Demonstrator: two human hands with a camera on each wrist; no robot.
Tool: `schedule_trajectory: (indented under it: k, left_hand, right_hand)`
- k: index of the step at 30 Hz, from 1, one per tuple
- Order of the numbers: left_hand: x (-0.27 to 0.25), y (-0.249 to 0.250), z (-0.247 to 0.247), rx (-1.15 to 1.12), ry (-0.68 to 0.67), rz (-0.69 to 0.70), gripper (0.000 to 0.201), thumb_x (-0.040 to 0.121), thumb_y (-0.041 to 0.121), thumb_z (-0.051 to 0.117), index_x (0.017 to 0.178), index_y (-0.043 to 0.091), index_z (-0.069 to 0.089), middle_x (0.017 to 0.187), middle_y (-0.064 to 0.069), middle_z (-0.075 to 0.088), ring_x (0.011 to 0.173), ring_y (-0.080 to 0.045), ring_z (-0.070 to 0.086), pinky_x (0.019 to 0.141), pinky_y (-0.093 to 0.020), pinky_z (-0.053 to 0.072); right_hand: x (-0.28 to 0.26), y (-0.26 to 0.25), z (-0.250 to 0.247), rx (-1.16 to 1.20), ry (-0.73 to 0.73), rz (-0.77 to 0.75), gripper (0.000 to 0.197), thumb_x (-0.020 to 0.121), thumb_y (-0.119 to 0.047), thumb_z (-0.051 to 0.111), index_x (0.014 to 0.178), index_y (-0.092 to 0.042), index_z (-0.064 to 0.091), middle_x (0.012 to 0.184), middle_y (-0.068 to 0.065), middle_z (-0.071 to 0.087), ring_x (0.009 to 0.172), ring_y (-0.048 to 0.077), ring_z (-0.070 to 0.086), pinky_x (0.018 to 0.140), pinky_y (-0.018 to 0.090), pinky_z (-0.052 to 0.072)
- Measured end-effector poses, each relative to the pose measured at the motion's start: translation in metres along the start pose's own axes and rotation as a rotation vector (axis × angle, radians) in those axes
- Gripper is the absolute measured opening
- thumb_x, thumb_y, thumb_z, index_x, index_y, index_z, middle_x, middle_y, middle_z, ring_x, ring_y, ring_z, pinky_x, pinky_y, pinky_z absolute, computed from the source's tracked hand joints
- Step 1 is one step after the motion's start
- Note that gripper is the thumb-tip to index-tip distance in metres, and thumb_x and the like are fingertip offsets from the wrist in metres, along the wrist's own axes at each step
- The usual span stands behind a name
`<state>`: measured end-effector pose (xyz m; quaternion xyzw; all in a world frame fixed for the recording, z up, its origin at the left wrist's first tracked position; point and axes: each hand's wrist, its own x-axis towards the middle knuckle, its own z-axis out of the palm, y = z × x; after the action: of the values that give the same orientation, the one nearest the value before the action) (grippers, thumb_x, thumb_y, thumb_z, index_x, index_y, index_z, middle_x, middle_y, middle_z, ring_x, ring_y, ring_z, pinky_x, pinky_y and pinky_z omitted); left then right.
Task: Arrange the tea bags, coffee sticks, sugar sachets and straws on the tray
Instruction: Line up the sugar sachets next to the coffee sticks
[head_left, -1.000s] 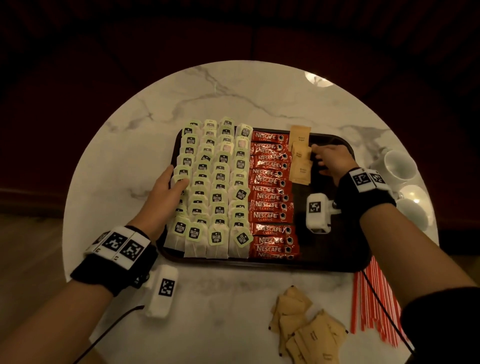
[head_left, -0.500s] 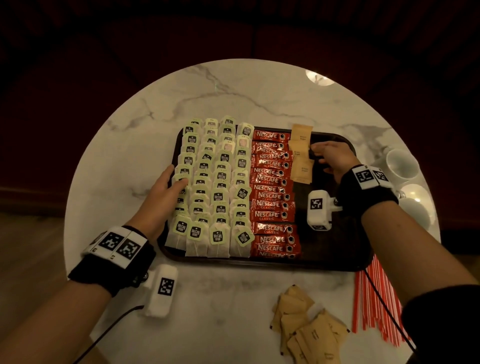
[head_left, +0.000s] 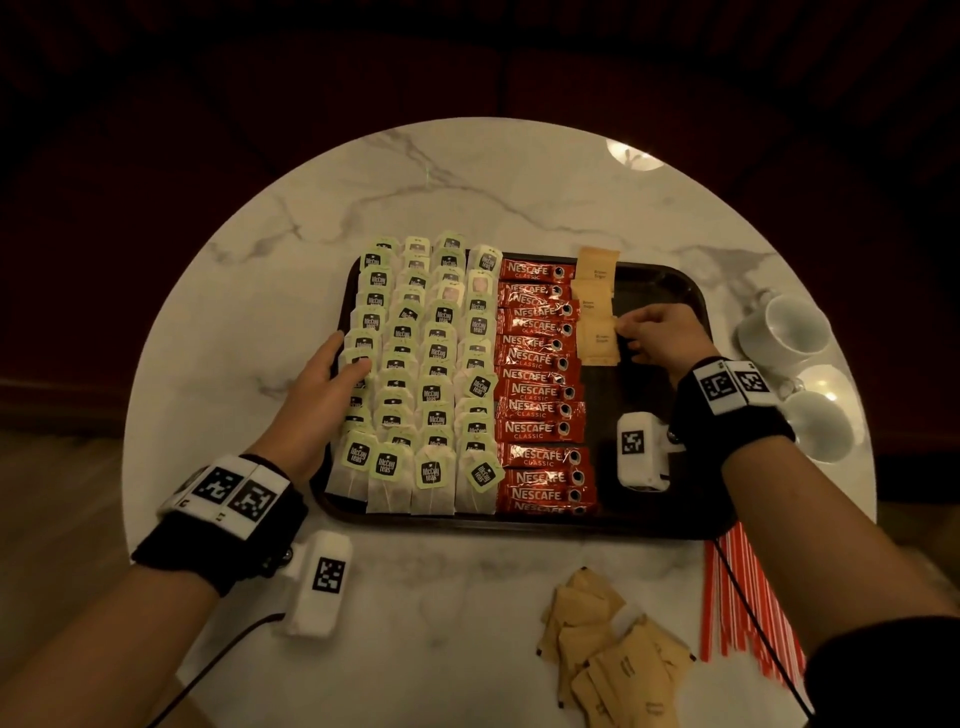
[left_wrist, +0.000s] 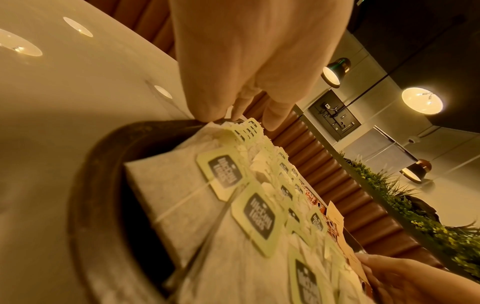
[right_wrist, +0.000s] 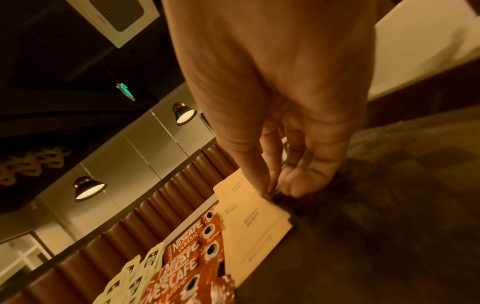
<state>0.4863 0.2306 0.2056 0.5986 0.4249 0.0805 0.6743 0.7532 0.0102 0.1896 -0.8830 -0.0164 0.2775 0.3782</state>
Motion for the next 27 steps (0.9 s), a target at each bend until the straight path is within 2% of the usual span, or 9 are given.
schedule_trajectory:
  k: [5, 7, 11, 13, 15, 18, 21, 24, 27]
  left_hand:
    - [-0.001, 0.001, 0.001, -0.003, 0.0, 0.012, 0.03, 0.101, 0.011, 0.045, 0.104, 0.04, 0.053, 0.1, 0.022, 0.063, 0.079, 0.011, 0.065, 0.064, -0.014, 0.051]
    - [-0.002, 0.002, 0.001, -0.008, 0.003, 0.015, 0.03, 0.101, 0.011, 0.045, 0.104, 0.04, 0.052, 0.098, 0.022, 0.062, 0.075, 0.012, 0.065, 0.058, -0.011, 0.051]
    - [-0.007, 0.008, 0.002, -0.04, 0.03, 0.03, 0.027, 0.101, 0.011, 0.045, 0.105, 0.036, 0.053, 0.097, 0.02, 0.06, 0.076, 0.012, 0.064, 0.057, -0.011, 0.049]
    - [-0.013, 0.01, 0.002, -0.066, 0.082, 0.043, 0.024, 0.099, 0.012, 0.048, 0.114, 0.03, 0.053, 0.101, 0.016, 0.06, 0.083, 0.007, 0.064, 0.067, -0.016, 0.051]
    - [-0.019, 0.012, 0.003, -0.064, 0.12, 0.058, 0.034, 0.098, 0.015, 0.053, 0.131, 0.021, 0.05, 0.121, 0.005, 0.06, 0.105, -0.01, 0.062, 0.087, -0.029, 0.051]
    - [-0.037, 0.01, 0.013, 0.073, 0.088, 0.138, 0.032, 0.096, 0.019, 0.056, 0.127, 0.024, 0.054, 0.135, 0.0, 0.054, 0.121, -0.017, 0.053, 0.102, -0.039, 0.044]
    - [-0.068, 0.009, 0.035, 0.218, -0.062, 0.252, 0.018, 0.096, 0.02, 0.056, 0.112, 0.027, 0.059, 0.121, 0.002, 0.059, 0.109, -0.014, 0.056, 0.087, -0.028, 0.049]
    - [-0.099, -0.003, 0.058, 0.396, -0.348, 0.293, 0.012, 0.094, 0.021, 0.059, 0.106, 0.025, 0.061, 0.104, 0.003, 0.061, 0.09, -0.011, 0.057, 0.07, -0.016, 0.05]
    - [-0.117, -0.022, 0.076, 0.677, -0.642, 0.291, 0.025, 0.09, 0.027, 0.065, 0.114, 0.024, 0.058, 0.106, 0.004, 0.058, 0.092, -0.011, 0.059, 0.079, -0.022, 0.053]
  right_hand:
    - [-0.001, -0.002, 0.0, -0.008, -0.008, 0.009, 0.018, 0.095, -0.018, 0.061, 0.111, -0.011, 0.065, 0.106, 0.002, 0.064, 0.09, 0.013, 0.058, 0.083, 0.031, 0.05]
    - [-0.004, -0.003, -0.001, -0.008, -0.018, 0.01, 0.019, 0.096, -0.018, 0.06, 0.113, -0.01, 0.065, 0.107, 0.003, 0.063, 0.092, 0.014, 0.058, 0.083, 0.031, 0.049]
    - [-0.025, -0.001, -0.013, 0.086, 0.036, -0.01, 0.013, 0.097, -0.019, 0.058, 0.108, -0.015, 0.064, 0.104, 0.006, 0.064, 0.089, 0.016, 0.06, 0.074, 0.028, 0.05]
    - [-0.048, 0.002, -0.023, 0.15, 0.074, -0.053, 0.008, 0.097, -0.02, 0.058, 0.102, -0.02, 0.065, 0.097, 0.001, 0.065, 0.086, 0.015, 0.061, 0.07, 0.027, 0.05]
    - [-0.081, 0.007, -0.031, 0.171, 0.053, -0.127, 0.009, 0.098, -0.02, 0.058, 0.103, -0.021, 0.065, 0.093, -0.002, 0.065, 0.086, 0.015, 0.061, 0.072, 0.028, 0.05]
    - [-0.137, 0.023, -0.032, 0.121, -0.032, -0.211, 0.012, 0.098, -0.018, 0.057, 0.105, -0.02, 0.066, 0.09, -0.003, 0.065, 0.081, 0.011, 0.06, 0.071, 0.028, 0.049]
    - [-0.179, 0.045, -0.028, 0.056, -0.067, -0.26, 0.011, 0.097, -0.022, 0.059, 0.101, -0.026, 0.069, 0.088, -0.008, 0.067, 0.079, 0.008, 0.061, 0.069, 0.025, 0.047]
    - [-0.209, 0.067, -0.02, -0.09, -0.159, -0.302, 0.013, 0.096, -0.022, 0.061, 0.105, -0.027, 0.069, 0.094, -0.013, 0.068, 0.087, -0.001, 0.062, 0.075, 0.015, 0.05]
    - [-0.23, 0.088, -0.009, -0.284, -0.265, -0.337, 0.015, 0.095, -0.023, 0.063, 0.108, -0.028, 0.067, 0.096, -0.015, 0.066, 0.088, -0.002, 0.061, 0.073, 0.01, 0.046]
